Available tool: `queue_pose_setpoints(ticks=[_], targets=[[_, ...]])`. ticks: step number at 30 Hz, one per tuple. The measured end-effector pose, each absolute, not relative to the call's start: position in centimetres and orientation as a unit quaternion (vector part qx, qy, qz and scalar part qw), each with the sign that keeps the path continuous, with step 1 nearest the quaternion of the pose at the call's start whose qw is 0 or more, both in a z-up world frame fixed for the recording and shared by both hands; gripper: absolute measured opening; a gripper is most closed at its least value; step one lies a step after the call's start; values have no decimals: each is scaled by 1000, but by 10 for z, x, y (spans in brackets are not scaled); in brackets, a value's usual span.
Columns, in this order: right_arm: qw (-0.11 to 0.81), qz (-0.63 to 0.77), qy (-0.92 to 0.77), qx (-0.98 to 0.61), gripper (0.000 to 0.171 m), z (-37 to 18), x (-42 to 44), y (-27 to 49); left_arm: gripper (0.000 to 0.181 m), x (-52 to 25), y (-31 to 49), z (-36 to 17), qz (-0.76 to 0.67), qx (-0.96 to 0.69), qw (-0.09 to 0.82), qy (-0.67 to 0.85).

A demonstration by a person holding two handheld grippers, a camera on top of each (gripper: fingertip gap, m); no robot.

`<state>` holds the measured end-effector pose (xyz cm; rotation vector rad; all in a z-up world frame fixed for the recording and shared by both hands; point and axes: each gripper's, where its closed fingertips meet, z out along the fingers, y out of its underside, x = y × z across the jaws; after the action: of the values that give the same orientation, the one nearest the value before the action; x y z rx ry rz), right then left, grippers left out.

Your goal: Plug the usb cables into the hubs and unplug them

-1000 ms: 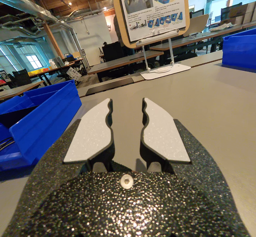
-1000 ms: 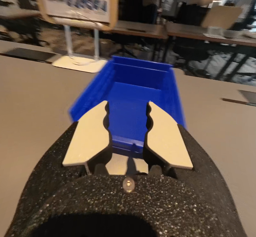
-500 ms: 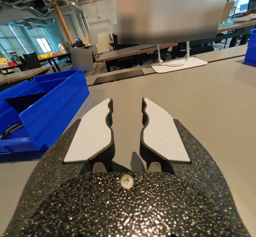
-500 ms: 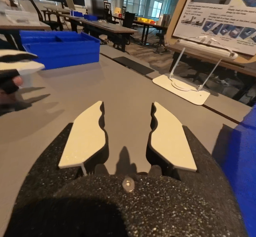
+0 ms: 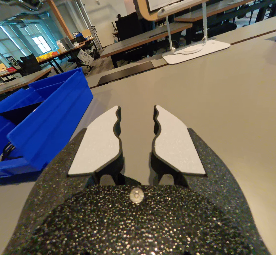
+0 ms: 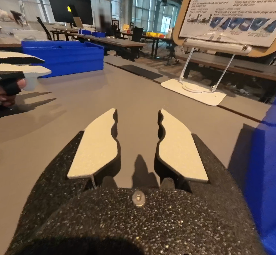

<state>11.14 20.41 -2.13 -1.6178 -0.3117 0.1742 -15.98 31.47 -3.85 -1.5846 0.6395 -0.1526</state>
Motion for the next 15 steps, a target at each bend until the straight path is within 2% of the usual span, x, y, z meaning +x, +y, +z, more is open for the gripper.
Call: queue_pose_setpoints(ticks=[6,15], targets=[[641,113,-149,-745,52,-37,101,210,43,-141,303,-34,-140,-715,621,291],[634,116,-169,-745,50,-39,95,208,45,-161,251,55,-145,-716,553,400]])
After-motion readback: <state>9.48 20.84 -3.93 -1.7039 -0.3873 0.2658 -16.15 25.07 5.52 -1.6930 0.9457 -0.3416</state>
